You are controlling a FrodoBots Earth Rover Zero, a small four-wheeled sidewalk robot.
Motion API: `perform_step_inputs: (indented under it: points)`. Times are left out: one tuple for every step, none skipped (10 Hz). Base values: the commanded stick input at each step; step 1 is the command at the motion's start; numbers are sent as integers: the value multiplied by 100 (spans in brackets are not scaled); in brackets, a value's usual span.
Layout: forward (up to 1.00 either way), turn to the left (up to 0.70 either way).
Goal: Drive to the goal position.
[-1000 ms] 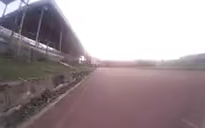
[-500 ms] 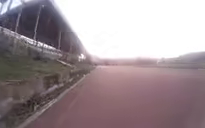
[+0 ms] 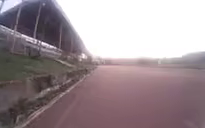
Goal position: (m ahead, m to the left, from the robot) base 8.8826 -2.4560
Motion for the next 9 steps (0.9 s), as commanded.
perform_step_inputs:
  points:
    - [70, 0]
    - [70, -11]
    - [70, -35]
    - [70, -35]
    - [70, -21]
    - [70, 0]
    - [70, 0]
    - [70, 0]
    - [70, 0]
